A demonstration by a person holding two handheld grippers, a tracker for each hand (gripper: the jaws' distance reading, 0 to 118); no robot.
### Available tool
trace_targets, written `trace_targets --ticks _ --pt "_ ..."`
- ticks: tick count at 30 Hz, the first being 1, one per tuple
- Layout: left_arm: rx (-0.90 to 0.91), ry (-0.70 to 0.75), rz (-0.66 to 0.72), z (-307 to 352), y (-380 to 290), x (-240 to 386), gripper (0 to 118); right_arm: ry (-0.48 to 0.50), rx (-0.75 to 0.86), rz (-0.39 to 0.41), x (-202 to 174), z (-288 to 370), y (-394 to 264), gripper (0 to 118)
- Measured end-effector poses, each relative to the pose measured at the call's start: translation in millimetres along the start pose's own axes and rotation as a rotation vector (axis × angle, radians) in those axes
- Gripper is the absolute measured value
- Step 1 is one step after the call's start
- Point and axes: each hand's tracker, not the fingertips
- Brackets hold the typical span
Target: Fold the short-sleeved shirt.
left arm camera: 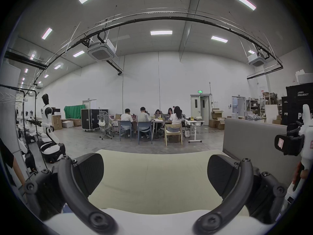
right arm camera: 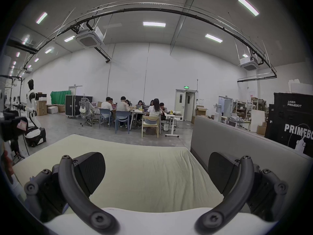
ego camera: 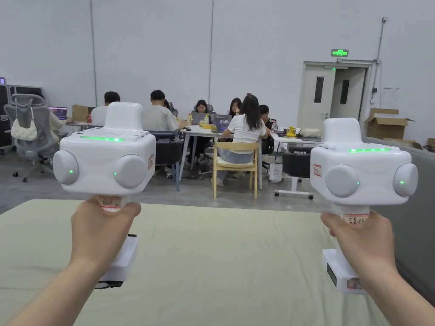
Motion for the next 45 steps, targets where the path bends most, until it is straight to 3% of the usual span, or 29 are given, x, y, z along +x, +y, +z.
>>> trace_targets --ticks 3,4,5,6,7,8,9,10,15,18,21,23,25,27,31,34,38,39,40,41,42,43,45 --pt "0.03 0.028 -0.011 3 -2 -1 118 0.06 -0.011 0.035 1 5 -4 116" --pt "0.049 -0.009 -0.003 4 -3 -3 118 0.088 0.005 0.043 2 8 -6 102" --pt "0.023 -0.091 -0.006 4 -3 -5 102 0.085 0.021 0.051 1 10 -9 68" --pt "0.021 -0.097 -0.01 3 -2 -5 24 0.026 0.023 0.068 -1 8 -11 5" --pt "0.013 -0.084 -0.014 1 -2 -4 0 -0.039 0.013 0.054 0 7 -15 4" --pt "-0.016 -0.024 -0.018 -1 -5 -4 0 -0.015 0.028 -0.004 3 7 -18 4" --pt "0.019 -0.033 0.032 2 -4 -5 0 0.065 0.031 -0.06 11 8 -21 4" --pt "0.013 -0.045 0.032 3 -5 -7 0 0.079 0.024 -0.082 16 9 -24 4" --pt "-0.002 -0.015 0.01 1 -10 -5 0 0.032 0.049 -0.022 23 16 -32 3" --pt "0.009 0.006 0.02 10 -18 -16 0 0.152 0.009 -0.039 2 21 -37 3" --pt "0.027 0.206 -0.092 58 -40 -69 0 0.222 0.019 0.013 -50 21 -46 3" --pt "-0.015 0.293 -0.127 88 -53 -103 0 0.343 -0.021 -0.011 -98 17 -53 3" --pt "-0.071 0.381 -0.111 107 -68 -160 0 0.481 -0.069 -0.047 -153 17 -63 3" --pt "-0.112 0.474 -0.103 129 -83 -193 0 0.591 -0.1 -0.024 -211 23 -75 3" --pt "-0.236 0.553 -0.086 159 -115 -262 0 0.738 -0.145 -0.016 -300 46 -98 3" --pt "-0.269 0.598 -0.089 175 -129 -286 0 0.771 -0.17 -0.002 -331 52 -105 3" --pt "-0.262 0.621 -0.086 172 -143 -297 0 0.772 -0.176 0.011 -336 46 -108 3" --pt "-0.258 0.617 -0.067 166 -148 -298 9 0.768 -0.176 0.014 -332 43 -108 3" --pt "-0.276 0.603 -0.038 156 -157 -299 39 0.761 -0.179 0.02 -325 39 -110 3" --pt "-0.335 0.555 0.005 145 -167 -297 82 0.747 -0.182 0.027 -319 36 -112 3" --pt "-0.397 0.491 0.043 133 -179 -297 94 0.736 -0.183 0.033 -312 32 -115 3" --pt "-0.392 0.383 0.091 123 -196 -293 94 0.72 -0.183 0.042 -301 28 -119 3" --pt "-0.46 0.297 0.123 94 -232 -279 94 0.681 -0.191 0.03 -283 20 -130 3"
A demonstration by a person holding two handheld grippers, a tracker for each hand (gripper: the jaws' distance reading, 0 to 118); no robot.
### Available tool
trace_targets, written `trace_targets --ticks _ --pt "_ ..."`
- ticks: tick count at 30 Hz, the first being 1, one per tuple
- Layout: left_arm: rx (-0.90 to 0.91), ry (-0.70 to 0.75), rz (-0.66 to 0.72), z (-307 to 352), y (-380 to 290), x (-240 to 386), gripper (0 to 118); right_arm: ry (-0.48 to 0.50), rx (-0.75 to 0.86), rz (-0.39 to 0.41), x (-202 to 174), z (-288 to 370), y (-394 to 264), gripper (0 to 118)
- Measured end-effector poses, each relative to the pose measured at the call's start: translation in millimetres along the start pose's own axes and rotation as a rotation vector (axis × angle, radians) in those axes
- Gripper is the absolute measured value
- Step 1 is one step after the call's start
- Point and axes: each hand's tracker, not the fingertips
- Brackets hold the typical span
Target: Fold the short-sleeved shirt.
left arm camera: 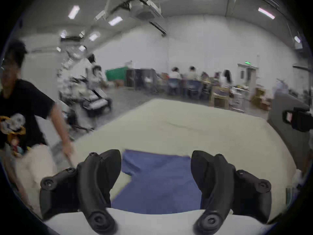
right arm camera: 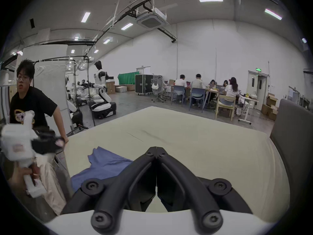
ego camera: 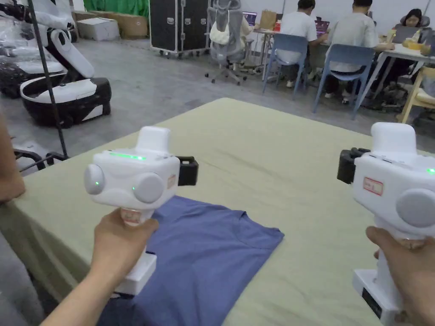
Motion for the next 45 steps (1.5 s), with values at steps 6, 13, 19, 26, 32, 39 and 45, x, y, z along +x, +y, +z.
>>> trace_targets --ticks 6,13,19,26,32,39,45 --pt "-0.306 -0.106 -0.078 -133 -71 67 94 -0.069 -0.139 0.014 61 -11 -53 3" --pt "-0.575 -0.103 -0.188 -242 -177 125 94 -0.133 -0.276 0.026 110 -32 -112 3" --pt "-0.435 -0.05 -0.201 -223 -151 100 4 -0.083 -0.332 -0.048 125 -32 -153 3" --pt "-0.445 -0.094 0.304 -231 -133 38 2 -0.083 -0.358 -0.089 144 -9 -170 3" --pt "-0.331 -0.241 0.163 -200 -76 129 2 -0.193 -0.27 -0.075 180 57 -144 3" --pt "-0.27 -0.67 -0.174 -155 -47 339 2 -0.383 -0.167 -0.056 214 166 -113 3" --pt "-0.414 -1.079 -0.47 -86 -98 533 2 -0.568 -0.132 -0.086 239 238 -114 3"
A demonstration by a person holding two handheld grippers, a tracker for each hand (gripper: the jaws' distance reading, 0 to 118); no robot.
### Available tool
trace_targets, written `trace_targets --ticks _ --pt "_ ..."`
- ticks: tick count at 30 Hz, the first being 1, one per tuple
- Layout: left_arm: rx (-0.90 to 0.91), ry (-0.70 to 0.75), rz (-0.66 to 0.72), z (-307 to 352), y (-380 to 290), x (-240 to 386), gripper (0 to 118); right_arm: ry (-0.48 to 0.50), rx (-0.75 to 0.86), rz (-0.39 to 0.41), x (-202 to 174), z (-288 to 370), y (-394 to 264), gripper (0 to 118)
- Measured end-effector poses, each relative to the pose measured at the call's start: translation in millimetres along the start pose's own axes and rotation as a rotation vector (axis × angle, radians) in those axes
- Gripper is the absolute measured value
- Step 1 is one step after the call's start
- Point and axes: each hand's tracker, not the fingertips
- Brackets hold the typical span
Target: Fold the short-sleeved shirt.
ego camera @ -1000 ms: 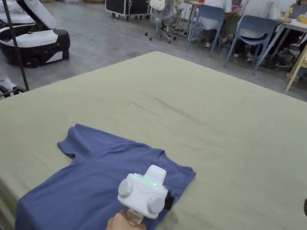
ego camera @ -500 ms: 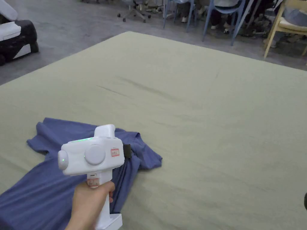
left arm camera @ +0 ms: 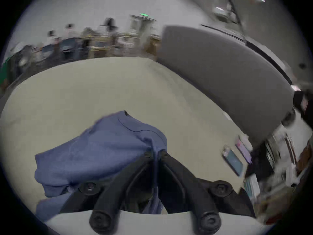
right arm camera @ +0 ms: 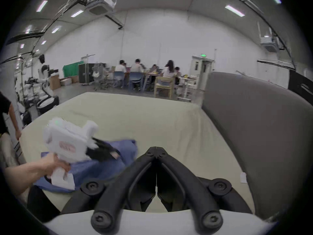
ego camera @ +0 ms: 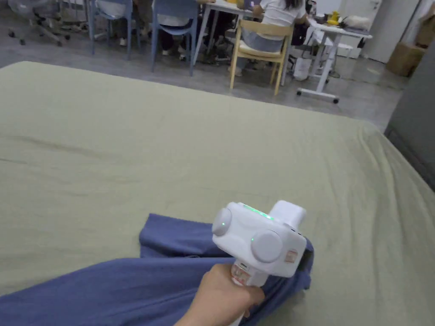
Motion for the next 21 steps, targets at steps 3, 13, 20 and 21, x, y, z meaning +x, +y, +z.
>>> trace_targets --ticks 3,13,20,21 --pt "-0.21 -0.212 -0.245 -48 -10 72 2 -0.046 -0.016 0.012 21 10 -4 3" --pt "-0.51 -0.281 -0.291 -88 -101 118 20 -0.025 -0.08 -0.055 39 -15 -35 3" --pt "-0.291 -0.135 -0.002 3 -92 51 69 0.056 -0.079 -0.089 22 -20 -36 3" --pt "-0.244 -0.1 0.023 36 -94 34 69 0.062 -0.074 -0.086 20 -19 -36 3"
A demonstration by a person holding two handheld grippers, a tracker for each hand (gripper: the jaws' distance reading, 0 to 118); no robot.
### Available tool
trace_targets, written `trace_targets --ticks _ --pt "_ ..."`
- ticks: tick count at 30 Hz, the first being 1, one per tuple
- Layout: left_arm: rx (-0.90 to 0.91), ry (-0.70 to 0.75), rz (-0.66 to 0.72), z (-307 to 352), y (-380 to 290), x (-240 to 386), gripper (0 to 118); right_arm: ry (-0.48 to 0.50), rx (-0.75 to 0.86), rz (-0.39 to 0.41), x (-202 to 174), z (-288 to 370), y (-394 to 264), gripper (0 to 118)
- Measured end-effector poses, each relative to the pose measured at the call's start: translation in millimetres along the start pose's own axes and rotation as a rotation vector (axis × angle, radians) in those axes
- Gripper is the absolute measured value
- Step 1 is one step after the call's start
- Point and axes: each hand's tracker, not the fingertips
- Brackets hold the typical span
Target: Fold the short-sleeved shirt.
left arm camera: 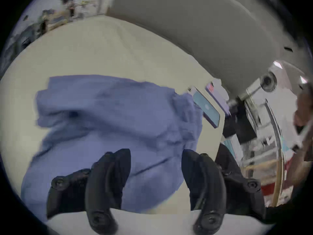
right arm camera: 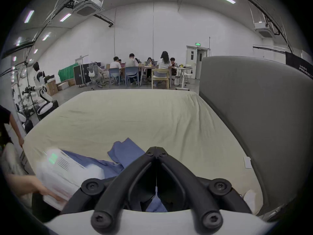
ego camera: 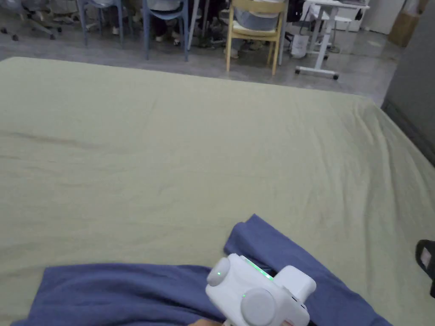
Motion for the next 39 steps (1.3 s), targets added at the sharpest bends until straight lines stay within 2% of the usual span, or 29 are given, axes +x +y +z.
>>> trace_targets --ticks 2,3,4,5,6,7,9,12,14,15,16,17,19,23,25,26,27,28,29,30,32,33,34,35,36,37,38,39 --pt "0.115 0.124 0.095 67 -26 -31 67 0.003 0.003 0.015 -4 0 0 3" --pt "0.185 0.211 0.148 101 -45 -46 49 0.009 0.006 0.02 -6 1 -1 3" --pt "0.274 0.315 0.227 134 -67 -61 25 0.016 0.007 0.02 -8 1 -3 3" --pt "0.334 0.391 0.286 159 -84 -73 11 0.027 0.005 0.015 -10 0 -4 3" --pt "0.368 0.461 0.369 184 -100 -89 11 0.042 -0.001 0.007 -12 -2 -6 3" --pt "0.384 0.519 0.467 205 -115 -105 0 0.053 -0.012 0.001 -15 -4 -7 3" --pt "0.354 0.549 0.52 235 -131 -129 0 0.073 -0.027 0.001 -26 -5 -8 3" --pt "0.336 0.713 0.588 252 -139 -158 0 0.088 -0.042 0.029 -38 -9 -9 3" --pt "0.304 0.745 0.712 248 -139 -183 2 0.095 -0.049 0.051 -43 -12 -7 3" --pt "0.264 0.76 0.784 241 -139 -199 43 0.093 -0.052 0.062 -45 -14 -7 3" --pt "0.167 0.754 0.848 231 -139 -220 66 0.08 -0.057 0.083 -49 -16 -6 3" --pt "0.121 0.746 0.865 219 -140 -235 71 0.061 -0.063 0.111 -52 -19 -6 3" --pt "0.058 0.714 0.813 189 -137 -249 71 0.047 -0.074 0.133 -55 -27 -7 3" --pt "-0.076 0.682 0.753 142 -138 -272 71 0.053 -0.129 0.125 -58 -48 -10 3" --pt "-0.114 0.742 0.687 130 -136 -267 70 0.05 -0.153 0.124 -59 -60 -12 3" --pt "-0.1 0.758 0.655 133 -133 -260 57 0.046 -0.164 0.127 -60 -65 -14 3" --pt "-0.11 0.748 0.593 134 -130 -255 14 0.044 -0.169 0.126 -61 -69 -15 3" --pt "-0.088 0.698 0.573 137 -126 -250 3 0.05 -0.179 0.117 -61 -74 -18 3" --pt "-0.057 0.636 0.603 139 -124 -248 3 0.057 -0.19 0.105 -61 -78 -19 3" --pt "-0.07 0.631 0.632 144 -122 -242 3 0.068 -0.206 0.09 -60 -83 -20 3" --pt "-0.044 0.697 0.54 149 -115 -223 3 0.067 -0.217 0.073 -55 -92 -18 3" --pt "0.0 0.709 0.548 156 -112 -213 3 0.067 -0.223 0.066 -51 -96 -15 16" --pt "0.054 0.676 0.574 167 -110 -207 3 0.064 -0.231 0.051 -46 -102 -8 38" --pt "0.112 0.648 0.604 177 -108 -198 3 0.047 -0.268 0.023 -40 -112 -1 54" --pt "0.167 0.625 0.615 186 -107 -190 3 0.058 -0.333 0.017 -29 -128 3 54" --pt "0.217 0.617 0.621 193 -105 -181 3 0.082 -0.445 0.015 -20 -151 5 101" --pt "0.247 0.623 0.624 201 -102 -173 3 0.132 -0.525 -0.004 -14 -172 2 118" --pt "0.267 0.632 0.617 205 -100 -166 3 0.143 -0.528 -0.037 -10 -187 1 118"
